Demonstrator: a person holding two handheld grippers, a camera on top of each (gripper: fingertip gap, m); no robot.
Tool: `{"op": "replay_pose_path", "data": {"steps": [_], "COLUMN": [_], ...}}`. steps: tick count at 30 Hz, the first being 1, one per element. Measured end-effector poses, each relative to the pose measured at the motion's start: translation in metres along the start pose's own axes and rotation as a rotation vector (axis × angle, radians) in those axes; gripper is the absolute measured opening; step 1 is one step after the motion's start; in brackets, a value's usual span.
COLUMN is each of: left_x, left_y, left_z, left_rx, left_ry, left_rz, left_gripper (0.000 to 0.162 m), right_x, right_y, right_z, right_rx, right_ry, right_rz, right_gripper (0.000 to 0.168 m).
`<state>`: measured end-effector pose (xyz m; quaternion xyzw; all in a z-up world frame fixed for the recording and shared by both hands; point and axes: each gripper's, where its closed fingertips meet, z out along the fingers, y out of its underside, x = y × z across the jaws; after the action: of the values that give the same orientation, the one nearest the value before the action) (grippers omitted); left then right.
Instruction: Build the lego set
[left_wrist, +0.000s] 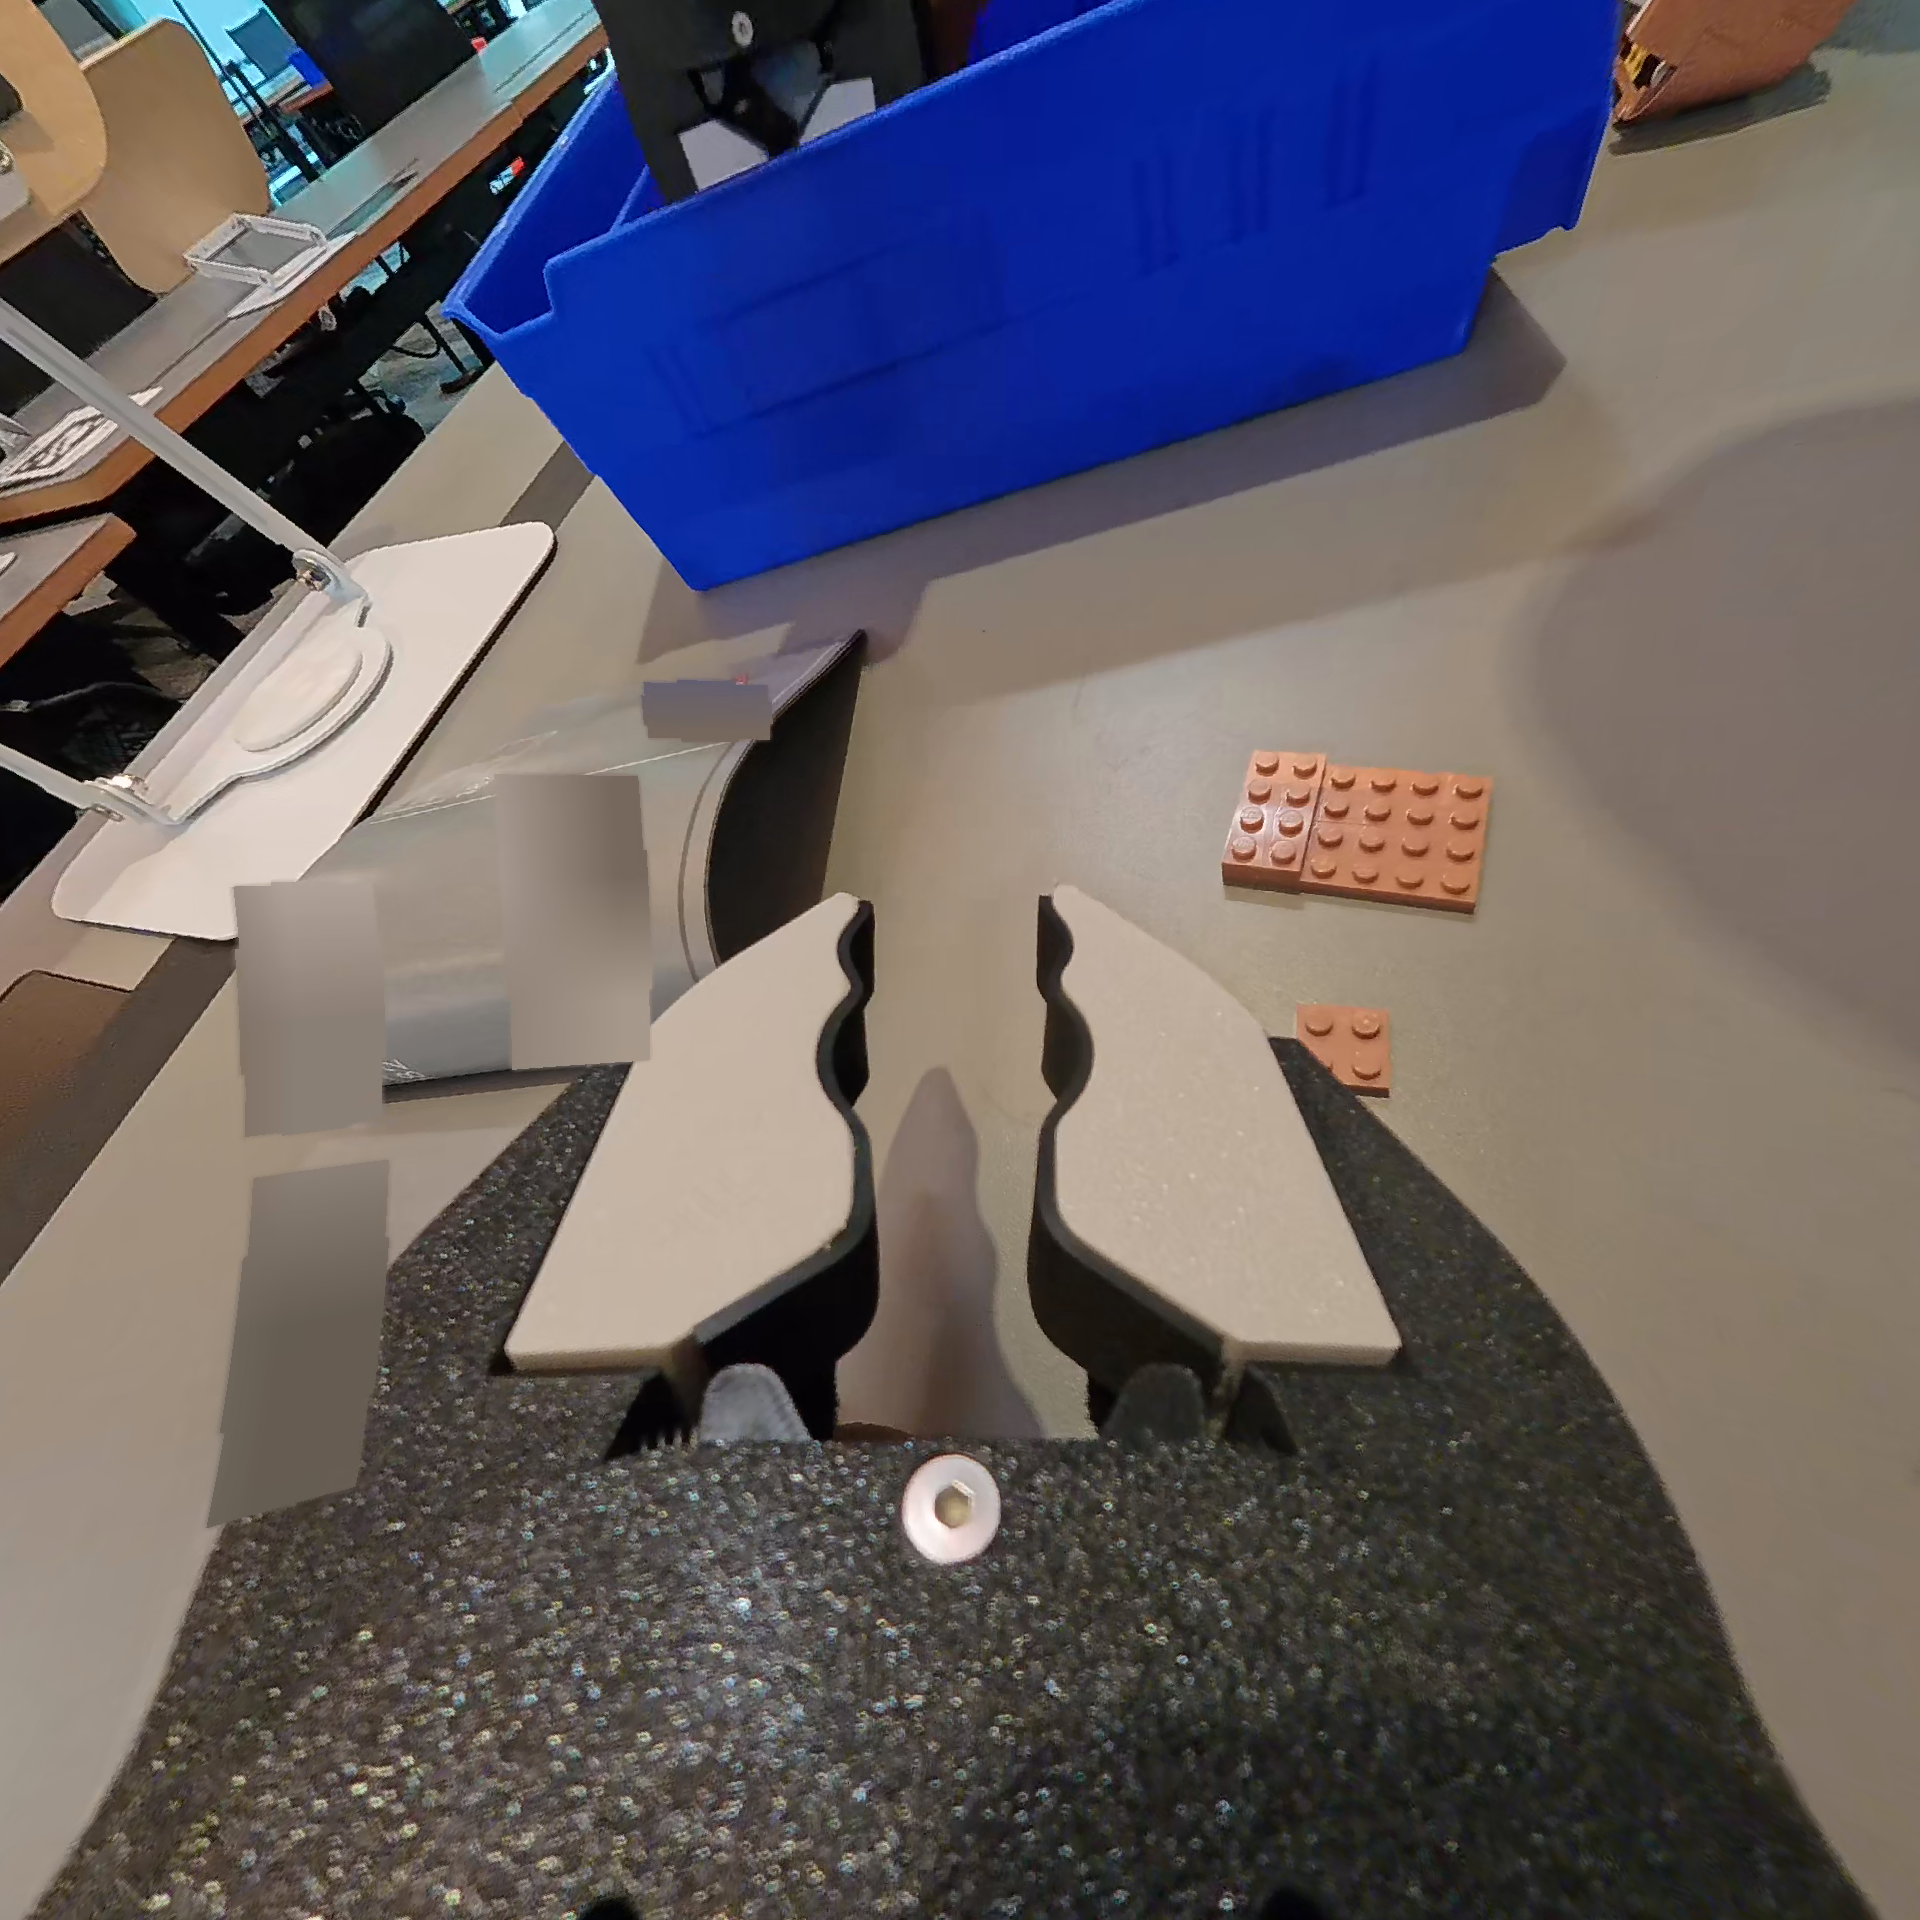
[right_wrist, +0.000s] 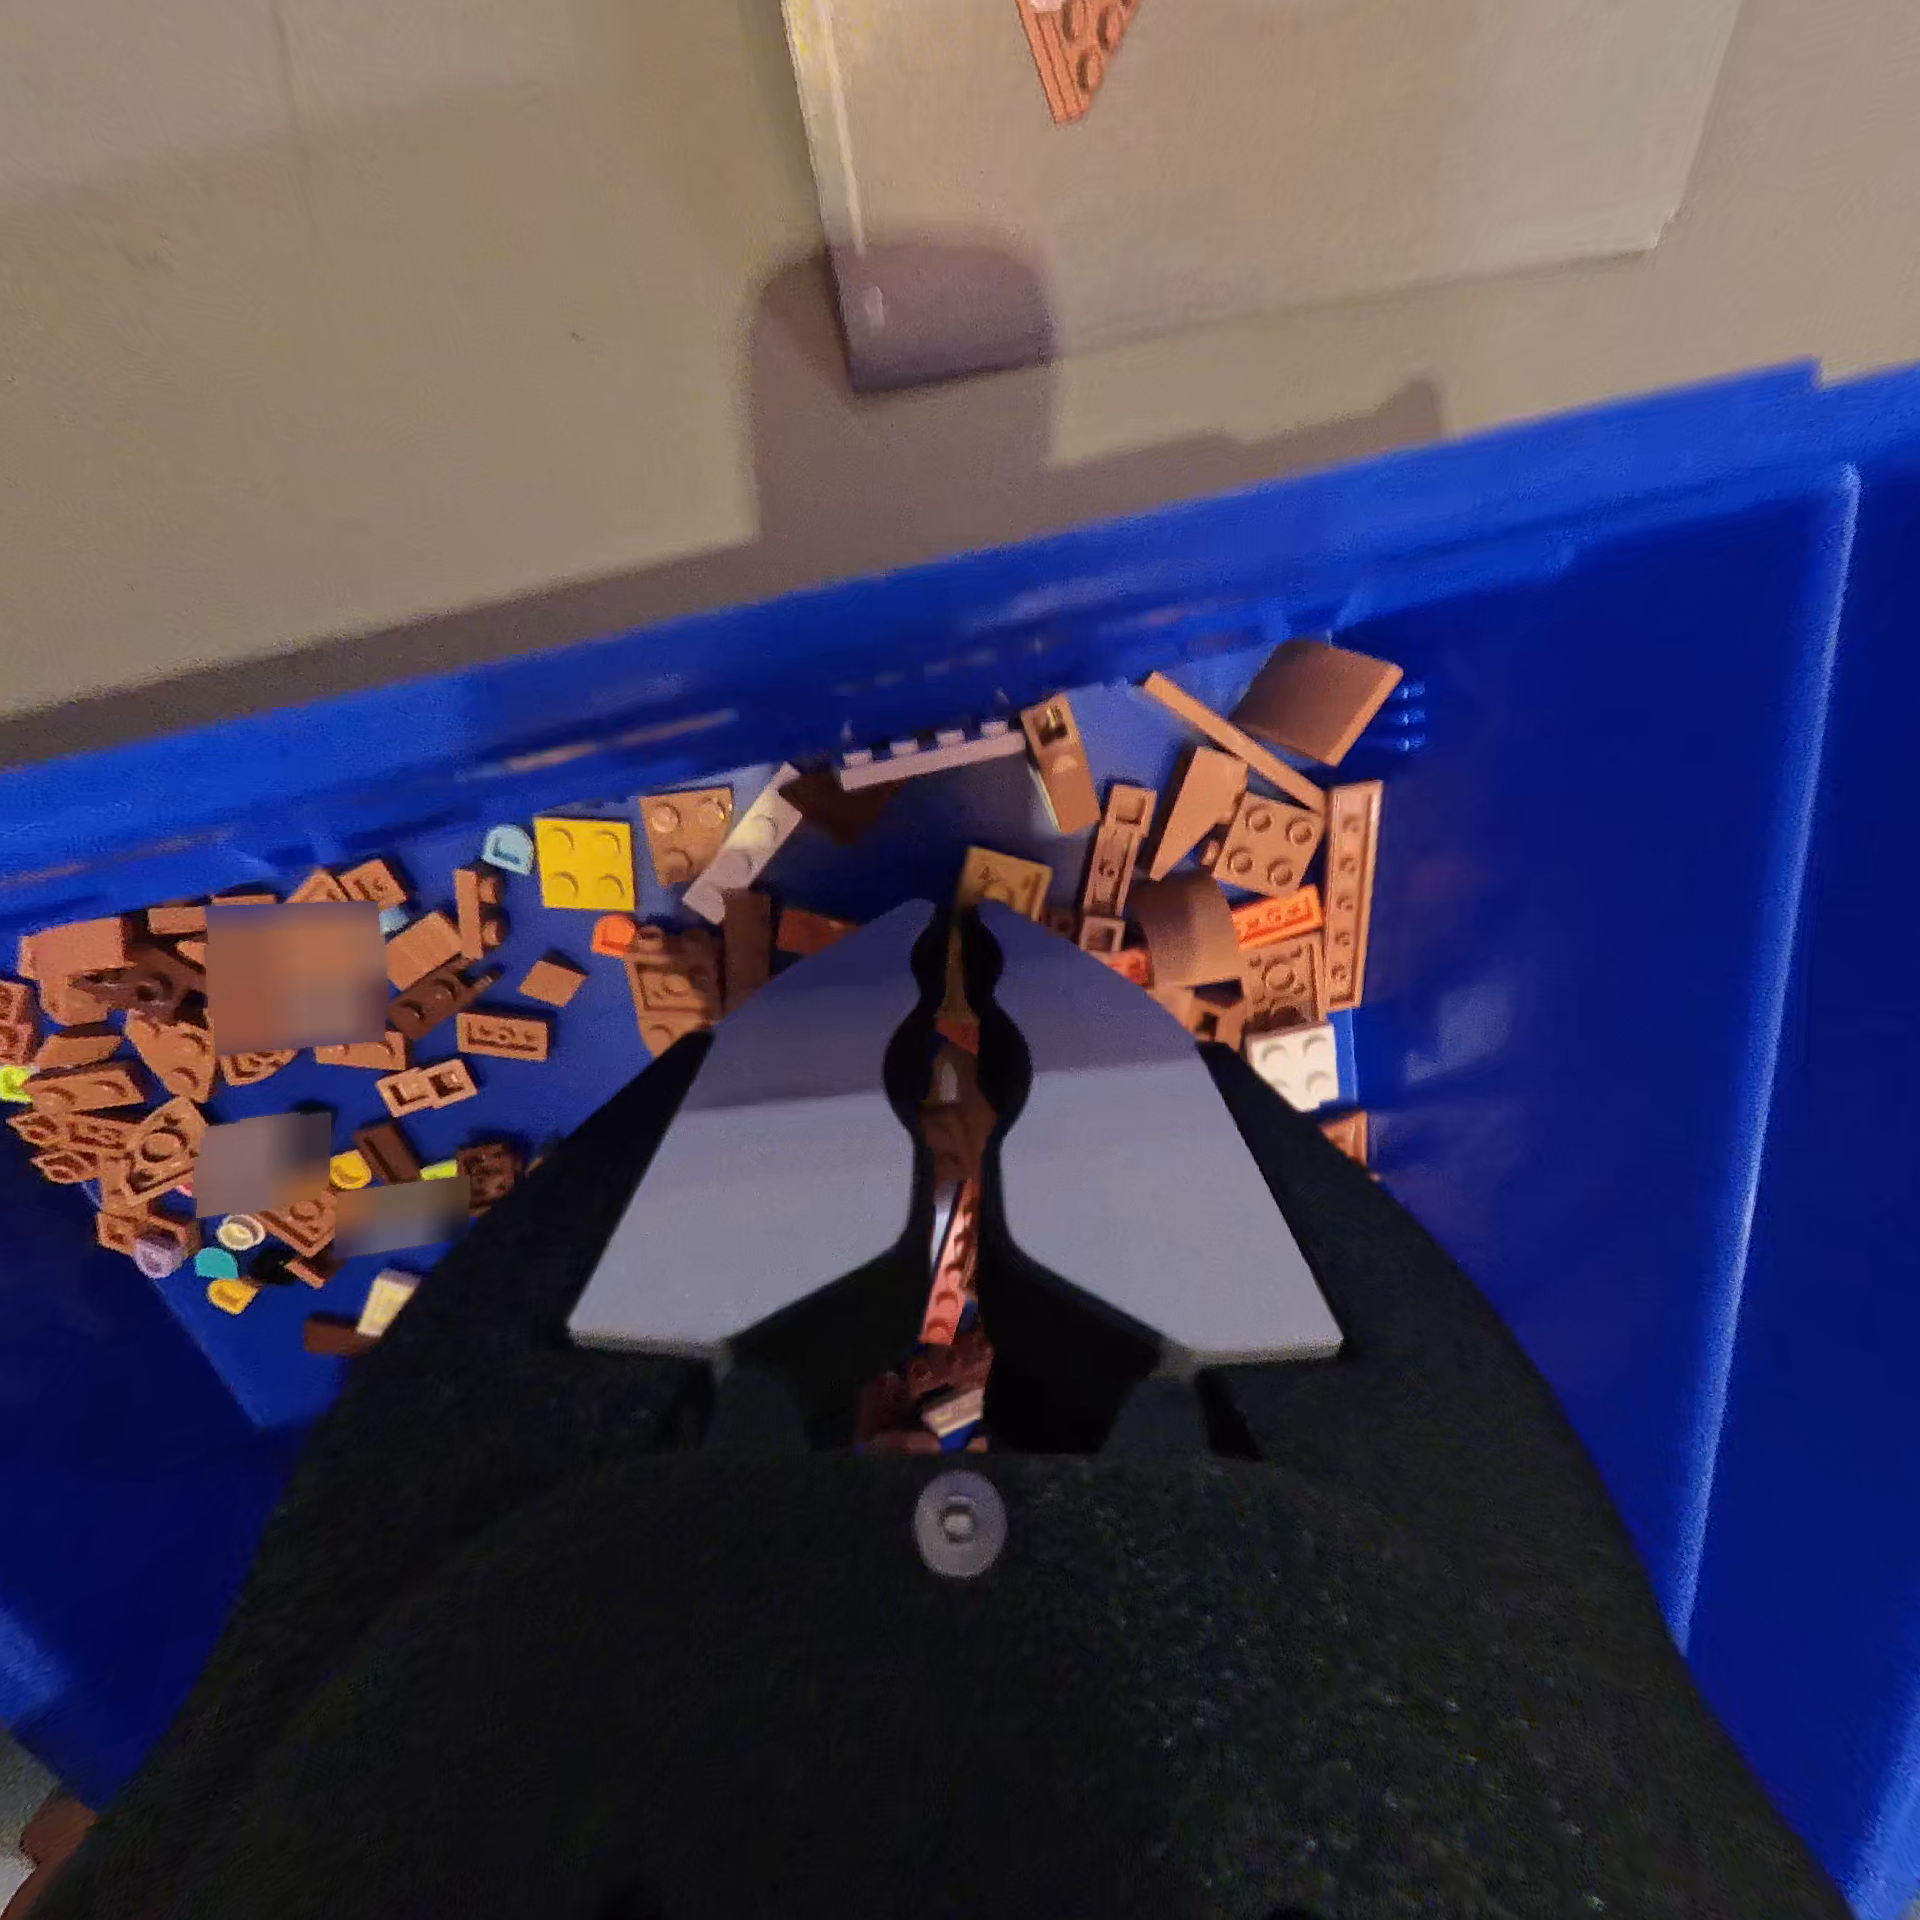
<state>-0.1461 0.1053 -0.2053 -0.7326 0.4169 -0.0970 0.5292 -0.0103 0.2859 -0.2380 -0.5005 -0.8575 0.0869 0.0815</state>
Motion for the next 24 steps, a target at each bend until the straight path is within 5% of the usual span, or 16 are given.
{"op": "replay_pose_path", "data": {"steps": [1,15,24], "left_x": [0.000,-0.001,-0.001], "left_y": [0.000,0.000,0.000], "left_z": [0.000,0.000,0.000], "left_rx": [0.000,-0.002,-0.003], "left_ry": [0.000,0.000,0.001], "left_rz": [0.000,-0.008,-0.004], "left_gripper": [0.030,0.030,0.030], "right_x": [0.000,0.001,-0.027], "right_y": [0.002,0.028,0.076], "right_z": [-0.002,-0.045,-0.084], "right_rx": [0.000,0.004,-0.064], "right_ry": [0.003,0.082,0.124], "right_rz": [0.011,0.116,0.187], "right_gripper": [0.000,0.010,0.014]}}
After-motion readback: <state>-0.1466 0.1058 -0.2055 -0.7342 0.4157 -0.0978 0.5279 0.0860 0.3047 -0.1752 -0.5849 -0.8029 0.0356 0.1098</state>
